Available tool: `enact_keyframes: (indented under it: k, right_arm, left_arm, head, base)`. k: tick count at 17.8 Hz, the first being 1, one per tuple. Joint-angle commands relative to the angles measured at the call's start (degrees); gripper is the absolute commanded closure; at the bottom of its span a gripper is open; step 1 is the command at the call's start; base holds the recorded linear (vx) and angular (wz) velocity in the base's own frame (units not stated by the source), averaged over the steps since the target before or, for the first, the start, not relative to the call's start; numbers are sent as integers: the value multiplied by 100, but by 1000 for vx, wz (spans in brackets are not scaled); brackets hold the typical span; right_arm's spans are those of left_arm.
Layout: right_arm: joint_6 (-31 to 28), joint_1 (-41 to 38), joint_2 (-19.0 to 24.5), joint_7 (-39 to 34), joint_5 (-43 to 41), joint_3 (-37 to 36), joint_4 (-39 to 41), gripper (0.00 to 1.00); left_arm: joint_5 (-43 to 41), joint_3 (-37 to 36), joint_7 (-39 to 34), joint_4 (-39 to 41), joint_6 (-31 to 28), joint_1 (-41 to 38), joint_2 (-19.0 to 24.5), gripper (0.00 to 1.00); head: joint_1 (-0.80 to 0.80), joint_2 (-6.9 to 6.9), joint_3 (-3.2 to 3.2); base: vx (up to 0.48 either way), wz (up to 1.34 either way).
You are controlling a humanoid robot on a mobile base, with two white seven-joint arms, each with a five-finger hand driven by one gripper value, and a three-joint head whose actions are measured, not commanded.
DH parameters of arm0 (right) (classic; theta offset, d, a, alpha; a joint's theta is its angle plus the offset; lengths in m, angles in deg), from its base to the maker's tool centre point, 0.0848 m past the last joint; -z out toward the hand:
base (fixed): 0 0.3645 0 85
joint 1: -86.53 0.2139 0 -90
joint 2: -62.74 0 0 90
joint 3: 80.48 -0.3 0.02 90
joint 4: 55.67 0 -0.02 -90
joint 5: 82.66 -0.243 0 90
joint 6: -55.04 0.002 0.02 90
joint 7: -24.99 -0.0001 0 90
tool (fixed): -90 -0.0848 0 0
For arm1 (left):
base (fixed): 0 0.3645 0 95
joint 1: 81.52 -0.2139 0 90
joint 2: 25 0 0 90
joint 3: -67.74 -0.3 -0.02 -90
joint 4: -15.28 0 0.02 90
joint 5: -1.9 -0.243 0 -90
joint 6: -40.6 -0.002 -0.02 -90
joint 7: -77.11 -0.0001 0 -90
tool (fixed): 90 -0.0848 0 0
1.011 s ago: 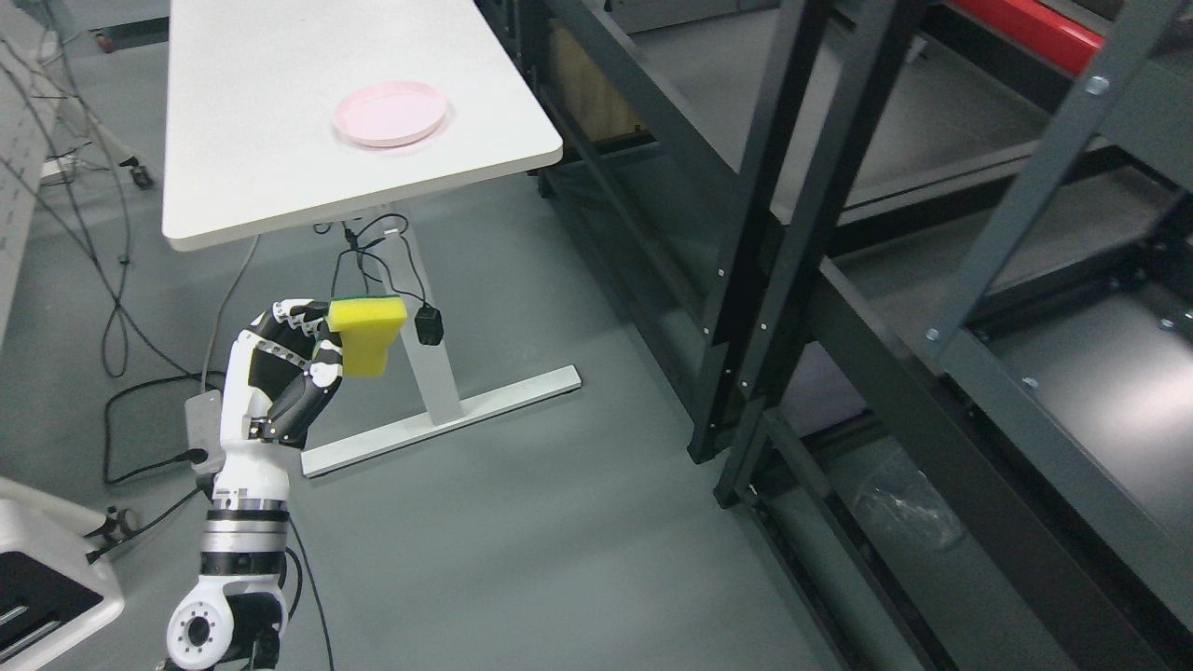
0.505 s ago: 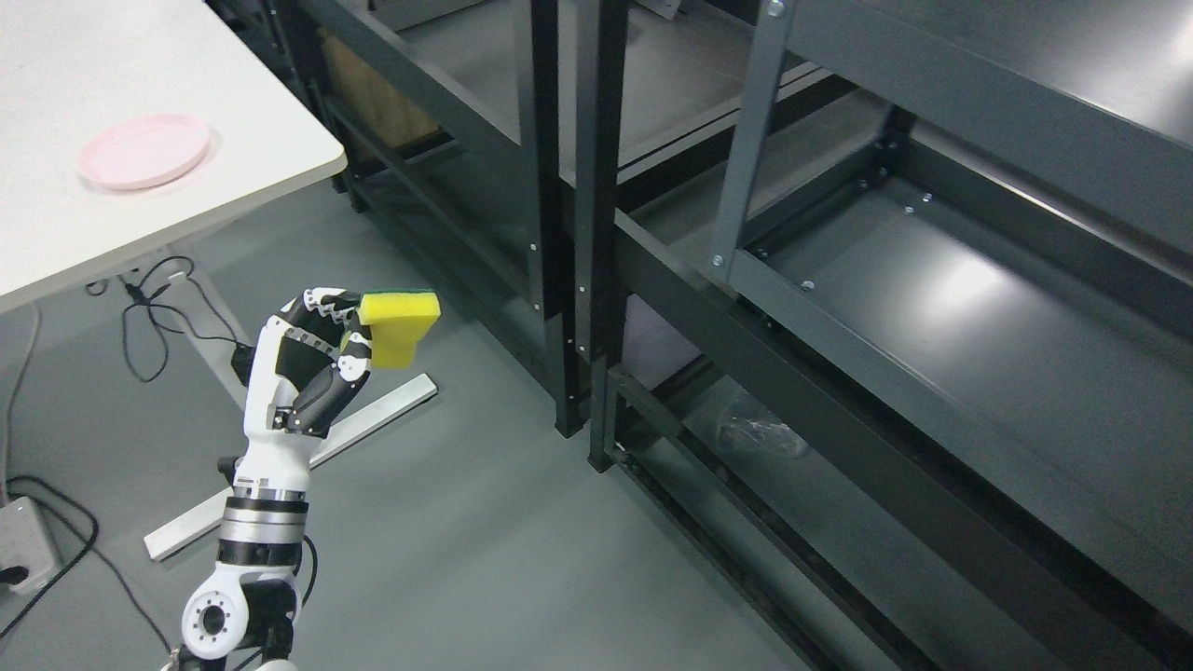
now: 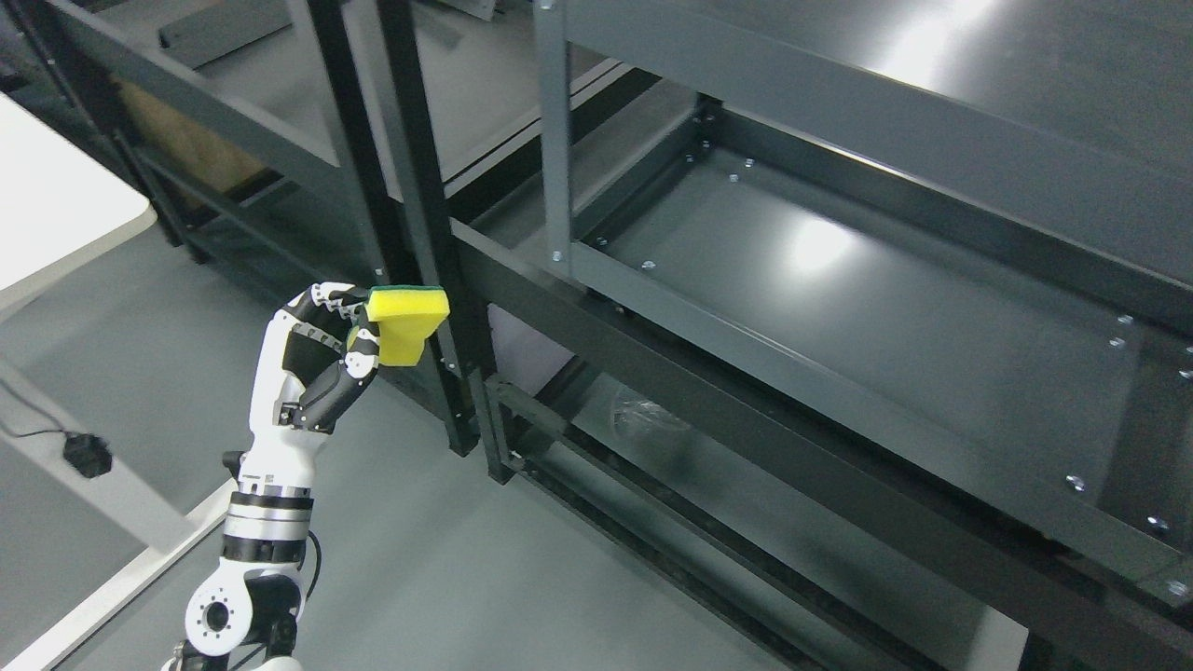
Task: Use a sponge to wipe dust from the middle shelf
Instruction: 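Hold the sponge in the left hand while driving to the shelf, then extend the left hand and press the sponge onto the middle shelf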
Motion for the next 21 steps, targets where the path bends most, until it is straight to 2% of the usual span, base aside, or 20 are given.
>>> enact_keyframes:
  k: [1,5,8,12,16,20,21]
  right_arm:
    - [-4,-1,-100,3,0,5,100,0]
    - [-4,-1,-100,3,0,5,100,0]
    - [-4,-1,-100,3,0,5,100,0]
    - [-4,-1,-100,3,0,5,100,0]
    - [-4,-1,-100,3,0,5,100,0]
    - [-4,-1,-100,3,0,-4,100,0]
    - [-4,-1,-100,3,0,-4,100,0]
  left_arm:
    - [-76,-67,82,103,4,58,327,99]
    - [-76,-76,267,217,13,49,363,99]
    - [-76,-137,337,261,294,-12,372,99]
    - [-102,-724,934,507,627,-100,398,99]
    - [-786,-1524,1084,508,1531,189,627,99]
    - [-1586,-1719,1479,490,2694,540,609,99]
    - [-1744,-1797,1619,490,2694,689,592,99]
  head:
    - [0,0,0]
    - [0,0,0]
    - [0,-1,0]
    - [0,-3,0]
    - [0,-3,0]
    - [0,-4,0]
    - [0,-3,0]
  base:
    - [19,-600]
    - [11,-711]
    - [12,-701]
    - [14,-620]
    - [34,-383]
    - [21,-159]
    - [8,27]
